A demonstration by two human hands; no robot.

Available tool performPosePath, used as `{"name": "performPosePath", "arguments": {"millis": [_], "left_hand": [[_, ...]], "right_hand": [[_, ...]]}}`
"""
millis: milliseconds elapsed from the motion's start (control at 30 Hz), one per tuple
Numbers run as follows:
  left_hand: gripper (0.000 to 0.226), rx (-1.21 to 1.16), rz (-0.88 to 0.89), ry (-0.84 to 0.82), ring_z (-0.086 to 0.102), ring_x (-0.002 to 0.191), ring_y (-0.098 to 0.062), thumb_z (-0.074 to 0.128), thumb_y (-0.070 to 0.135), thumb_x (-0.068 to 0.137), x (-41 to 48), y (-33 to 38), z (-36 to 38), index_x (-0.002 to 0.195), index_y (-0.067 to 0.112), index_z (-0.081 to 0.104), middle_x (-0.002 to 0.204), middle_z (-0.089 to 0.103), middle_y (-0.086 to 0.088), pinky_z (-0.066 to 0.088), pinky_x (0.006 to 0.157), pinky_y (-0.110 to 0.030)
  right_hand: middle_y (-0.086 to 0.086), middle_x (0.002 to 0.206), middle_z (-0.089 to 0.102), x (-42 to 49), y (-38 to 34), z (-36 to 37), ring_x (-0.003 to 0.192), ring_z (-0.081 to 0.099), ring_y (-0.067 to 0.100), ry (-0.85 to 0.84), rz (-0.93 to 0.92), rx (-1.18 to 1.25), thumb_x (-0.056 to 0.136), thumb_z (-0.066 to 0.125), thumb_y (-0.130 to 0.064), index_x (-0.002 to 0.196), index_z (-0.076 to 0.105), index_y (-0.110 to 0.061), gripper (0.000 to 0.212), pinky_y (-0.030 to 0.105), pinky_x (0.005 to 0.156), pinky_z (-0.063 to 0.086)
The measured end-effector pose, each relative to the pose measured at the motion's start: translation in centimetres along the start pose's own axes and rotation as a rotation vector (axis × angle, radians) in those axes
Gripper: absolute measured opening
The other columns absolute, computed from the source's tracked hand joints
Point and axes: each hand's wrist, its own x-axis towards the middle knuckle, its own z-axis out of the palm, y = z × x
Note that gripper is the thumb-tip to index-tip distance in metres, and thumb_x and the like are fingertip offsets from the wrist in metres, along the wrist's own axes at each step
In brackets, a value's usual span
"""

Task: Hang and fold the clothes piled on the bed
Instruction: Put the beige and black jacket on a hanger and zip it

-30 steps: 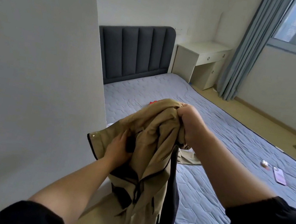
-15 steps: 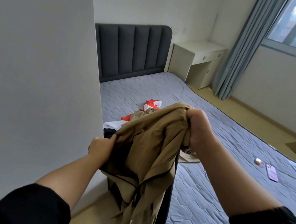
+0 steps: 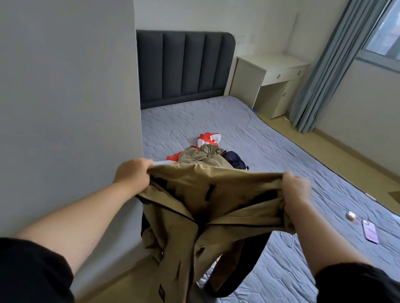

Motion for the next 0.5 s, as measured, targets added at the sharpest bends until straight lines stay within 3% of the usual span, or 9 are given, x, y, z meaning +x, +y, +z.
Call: {"name": "performPosePath", "arguments": {"millis": [67, 100, 200, 300, 367, 433, 500], "left_hand": [[0.019, -0.348, -0.118, 0.087, 0.053, 0.071, -0.03, 0.045, -0.004, 0.07, 0.7, 1.3, -0.6, 0.07, 0.01, 0.058, 0.066, 0.055, -0.008, 0.035, 0.057, -0.029], [0.021, -0.519, -0.14, 0.054, 0.052, 0.07, -0.027, 0.043, -0.004, 0.068, 0.9, 2.0, -1.0, 0.067, 0.008, 0.059, 0.063, 0.055, -0.007, 0.036, 0.058, -0.028], [0.038, -0.87, -0.122, -0.092, 0.057, 0.072, -0.017, 0.035, -0.005, 0.069, 0.6, 4.1, -2.3, 0.073, 0.011, 0.069, 0.072, 0.065, -0.003, 0.046, 0.064, -0.024], [0.051, -1.135, -0.13, -0.121, 0.064, 0.073, -0.016, 0.029, -0.013, 0.077, 0.0, 6.5, -3.1, 0.077, 0.015, 0.071, 0.072, 0.069, -0.002, 0.053, 0.064, -0.025], [0.05, -1.286, -0.145, -0.13, 0.066, 0.068, -0.013, 0.028, -0.014, 0.081, -0.3, 8.5, -3.7, 0.078, 0.013, 0.07, 0.069, 0.07, -0.001, 0.054, 0.06, -0.023], [0.048, -1.379, -0.138, -0.165, 0.067, 0.064, -0.01, 0.027, -0.014, 0.083, -0.7, 10.2, -4.2, 0.081, 0.008, 0.07, 0.067, 0.071, 0.0, 0.053, 0.057, -0.021], [0.05, -1.452, -0.078, -0.219, 0.069, 0.063, -0.009, 0.025, -0.014, 0.084, -1.1, 11.4, -4.6, 0.084, 0.005, 0.071, 0.068, 0.072, 0.0, 0.053, 0.055, -0.02]], "right_hand": [[0.003, 0.055, 0.043, 0.2, -0.3, 0.2, 0.05, 0.04, 0.02, -0.024, 0.035, -0.036, 0.094, 0.044, -0.031, 0.062, 0.044, -0.012, 0.037, 0.028, 0.048, 0.027], [0.005, 0.058, 0.046, 0.5, -0.2, 0.1, 0.053, 0.043, 0.021, -0.038, 0.022, -0.083, 0.094, 0.044, -0.035, 0.064, 0.048, -0.011, 0.039, 0.029, 0.049, 0.029], [0.008, 0.068, 0.054, 0.8, 0.2, -1.1, 0.06, 0.05, 0.023, -0.026, -0.056, -0.274, 0.097, 0.041, -0.038, 0.077, 0.057, -0.005, 0.042, 0.029, 0.053, 0.035], [0.011, 0.082, 0.058, 0.5, 0.9, -1.7, 0.067, 0.05, 0.023, 0.014, -0.171, -0.473, 0.098, 0.039, -0.032, 0.092, 0.056, -0.004, 0.033, 0.03, 0.055, 0.034], [0.014, 0.102, 0.058, -0.4, 0.9, -1.3, 0.082, 0.05, 0.025, 0.011, -0.314, -0.513, 0.094, 0.043, -0.025, 0.101, 0.05, -0.01, 0.018, 0.035, 0.067, 0.039], [0.013, 0.125, 0.049, -1.7, 1.2, -0.5, 0.112, 0.045, 0.029, -0.005, -0.515, -0.554, 0.09, 0.049, -0.02, 0.122, 0.046, -0.013, 0.033, 0.043, 0.092, 0.04], [0.009, 0.135, 0.042, -3.4, 1.3, 0.3, 0.127, 0.034, 0.028, -0.026, -0.711, -0.551, 0.086, 0.054, -0.015, 0.135, 0.04, -0.014, 0.052, 0.042, 0.106, 0.029]]}}
